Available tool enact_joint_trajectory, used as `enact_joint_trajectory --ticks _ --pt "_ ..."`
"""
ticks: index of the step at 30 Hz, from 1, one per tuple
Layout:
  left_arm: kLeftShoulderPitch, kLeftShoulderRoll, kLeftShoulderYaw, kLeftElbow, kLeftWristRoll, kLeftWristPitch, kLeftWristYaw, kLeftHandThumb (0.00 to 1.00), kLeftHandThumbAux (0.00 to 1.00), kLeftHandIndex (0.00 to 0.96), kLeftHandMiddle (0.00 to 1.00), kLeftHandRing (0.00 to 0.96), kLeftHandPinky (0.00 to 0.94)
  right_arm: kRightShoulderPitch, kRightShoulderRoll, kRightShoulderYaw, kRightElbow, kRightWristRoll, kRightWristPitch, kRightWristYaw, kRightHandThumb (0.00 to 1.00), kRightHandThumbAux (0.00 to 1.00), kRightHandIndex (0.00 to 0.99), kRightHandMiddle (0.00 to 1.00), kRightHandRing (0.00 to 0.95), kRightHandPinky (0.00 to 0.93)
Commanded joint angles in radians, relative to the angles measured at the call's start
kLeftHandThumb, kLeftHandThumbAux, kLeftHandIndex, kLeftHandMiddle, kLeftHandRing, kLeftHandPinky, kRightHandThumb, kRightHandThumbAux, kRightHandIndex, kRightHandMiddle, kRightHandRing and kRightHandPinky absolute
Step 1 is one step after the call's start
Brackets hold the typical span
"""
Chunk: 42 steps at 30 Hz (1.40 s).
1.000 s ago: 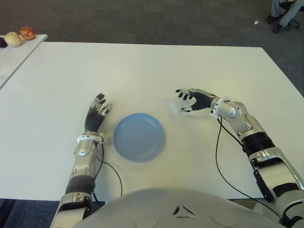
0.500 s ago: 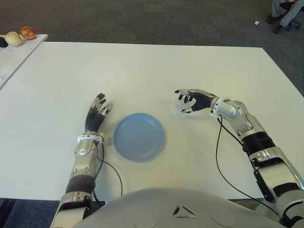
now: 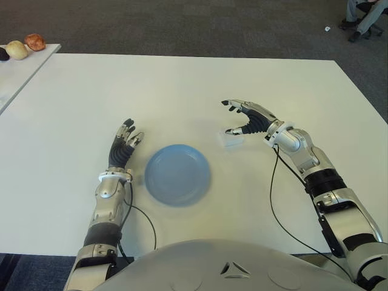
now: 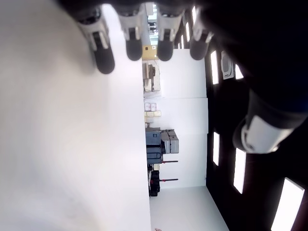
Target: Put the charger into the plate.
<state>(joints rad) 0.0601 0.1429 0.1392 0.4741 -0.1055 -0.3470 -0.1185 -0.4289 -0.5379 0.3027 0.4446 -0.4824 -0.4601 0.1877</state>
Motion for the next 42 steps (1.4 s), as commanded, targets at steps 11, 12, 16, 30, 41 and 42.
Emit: enact_joint_trajectory --ticks 11,12,16,30,41,42 --pt "0.050 -0.016 -0.018 0.086 0.030 0.093 0.010 0.000 0.566 0.002 0.053 0.034 0.039 -0.063 0.052 0.019 0.172 -0.118 -0.161 -0.289 0.347 0.513 0.000 0.076 0.122 0.134" --pt "0.050 -0.016 -0.018 0.086 0.030 0.092 0.010 0.000 0.567 0.001 0.053 0.034 0.039 -0.071 0.055 0.023 0.186 -0.130 -0.172 -0.309 0.345 0.510 0.000 0.073 0.118 0.129" --pt "0.050 -0.017 -0.017 0.087 0.027 0.089 0.008 0.000 0.572 0.003 0.053 0.034 0.036 -0.088 0.056 0.039 0.210 -0.167 -0.206 -0.366 0.299 0.447 0.000 0.016 0.034 0.032" --pt "0.055 -0.018 -0.019 0.084 0.034 0.073 0.012 0.000 0.579 0.002 0.051 0.033 0.033 -0.130 0.038 0.088 0.277 -0.222 -0.242 -0.383 0.237 0.255 0.000 0.000 0.000 0.000" --pt "0.061 -0.014 -0.016 0.079 0.032 0.072 0.009 0.000 0.572 0.002 0.058 0.037 0.034 -0.201 0.022 0.187 0.457 -0.333 -0.286 -0.481 0.199 0.241 0.000 0.000 0.000 0.000" --pt "0.062 -0.013 -0.015 0.078 0.032 0.073 0.008 0.000 0.571 0.002 0.058 0.037 0.034 -0.205 0.020 0.194 0.463 -0.341 -0.288 -0.485 0.197 0.243 0.000 0.000 0.000 0.000"
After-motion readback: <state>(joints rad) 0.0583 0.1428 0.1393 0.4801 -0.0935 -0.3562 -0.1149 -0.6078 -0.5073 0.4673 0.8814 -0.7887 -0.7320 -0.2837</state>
